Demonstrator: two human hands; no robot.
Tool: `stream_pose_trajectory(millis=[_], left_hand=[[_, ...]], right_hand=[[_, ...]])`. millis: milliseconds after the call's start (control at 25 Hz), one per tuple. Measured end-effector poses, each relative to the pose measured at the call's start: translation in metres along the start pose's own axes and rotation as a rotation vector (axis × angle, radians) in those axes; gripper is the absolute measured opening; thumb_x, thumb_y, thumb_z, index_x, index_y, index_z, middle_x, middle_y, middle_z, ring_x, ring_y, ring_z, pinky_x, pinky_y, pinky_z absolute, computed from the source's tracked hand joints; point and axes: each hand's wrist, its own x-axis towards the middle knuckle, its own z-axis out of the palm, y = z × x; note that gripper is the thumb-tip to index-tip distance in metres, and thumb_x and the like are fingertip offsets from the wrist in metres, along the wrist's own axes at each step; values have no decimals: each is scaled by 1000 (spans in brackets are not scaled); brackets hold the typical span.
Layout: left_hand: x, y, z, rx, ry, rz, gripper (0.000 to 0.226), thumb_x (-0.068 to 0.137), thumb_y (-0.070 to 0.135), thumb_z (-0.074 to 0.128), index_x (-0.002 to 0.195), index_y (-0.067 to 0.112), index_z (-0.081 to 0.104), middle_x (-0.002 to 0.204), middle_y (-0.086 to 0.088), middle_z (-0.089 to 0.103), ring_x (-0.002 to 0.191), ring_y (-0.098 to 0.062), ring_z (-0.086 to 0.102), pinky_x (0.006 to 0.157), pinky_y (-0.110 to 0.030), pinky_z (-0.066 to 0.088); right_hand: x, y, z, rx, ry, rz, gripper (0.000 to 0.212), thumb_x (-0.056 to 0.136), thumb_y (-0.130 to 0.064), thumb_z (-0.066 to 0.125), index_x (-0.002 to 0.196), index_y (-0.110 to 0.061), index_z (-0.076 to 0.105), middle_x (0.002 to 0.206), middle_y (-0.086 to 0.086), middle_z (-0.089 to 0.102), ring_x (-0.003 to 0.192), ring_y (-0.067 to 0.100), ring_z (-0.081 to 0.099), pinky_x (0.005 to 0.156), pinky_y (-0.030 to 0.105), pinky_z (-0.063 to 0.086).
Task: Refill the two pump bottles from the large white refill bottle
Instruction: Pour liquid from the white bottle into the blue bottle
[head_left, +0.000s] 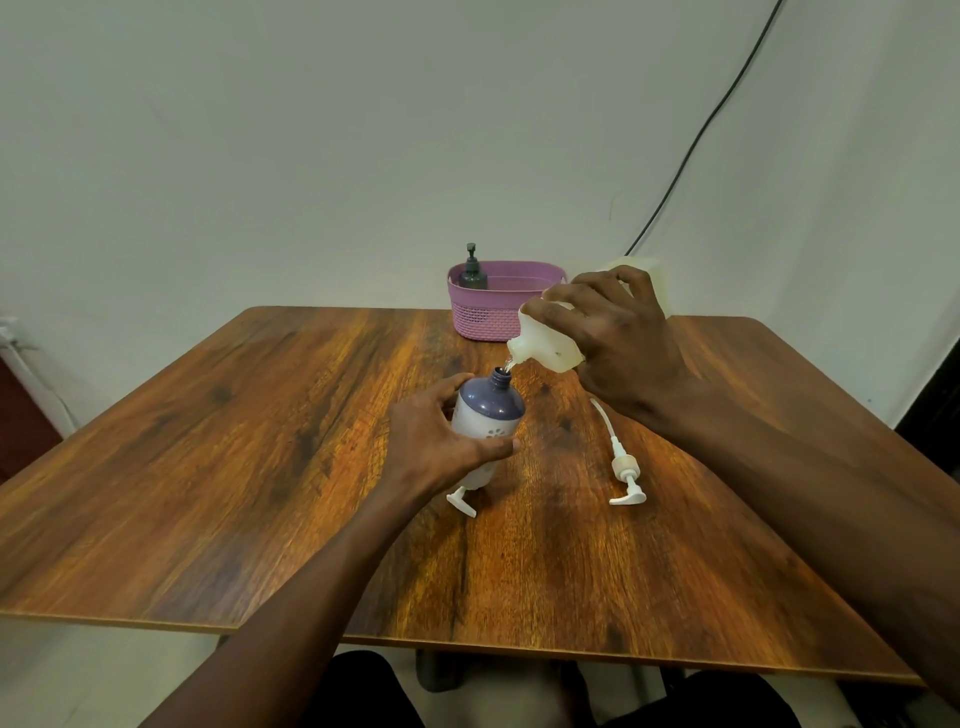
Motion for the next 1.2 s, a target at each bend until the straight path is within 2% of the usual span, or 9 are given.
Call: stream_pose_trajectory(millis=[80,160,320,560,720,1200], left_hand=[[-1,2,0,-3,0,-1,79,54,66,81,124,35,61,106,18,65,92,4,60,73,-3,45],[-1,3,0,-1,-2,-5,83,53,69,77,125,30,64,108,15,67,95,-1,62,76,-7,46],[0,1,1,3,-5,-6,89,52,70,77,128,25,65,114,9,71,99,-7,65,79,-14,51],[0,0,2,-4,-14,-1,89,54,70,77,130,24,65,115,8,72,101,-7,66,81,-16,52],[0,1,2,2,-19,-8,90,53,70,77,130,25,65,114,9,72,100,-8,66,83,-24,56],[1,1,3,-6,-24,17,86,54,70,76,128,27,64,112,12,70,98,-6,65,80,-12,48]], right_hand=[[-1,0,1,-9,-7,-11,73,65,-9,90,132,-17,65,129,15,68,118,38,60,103,55,38],[-1,0,2,-18,-13,-17,72,66,-10,89,133,-18,64,129,14,68,118,38,60,103,55,37],[0,1,2,-22,-19,-24,72,66,-9,89,133,-18,64,129,15,67,118,39,60,103,55,37],[1,0,-1,-37,-18,-54,74,63,-7,89,131,-18,65,129,15,67,118,39,60,103,54,37],[0,-2,0,-47,-29,-79,72,64,-5,88,131,-18,65,129,16,67,119,39,60,103,53,36],[5,-5,-2,-76,-6,-160,64,70,-6,84,130,-18,65,127,17,68,118,40,61,103,51,32]])
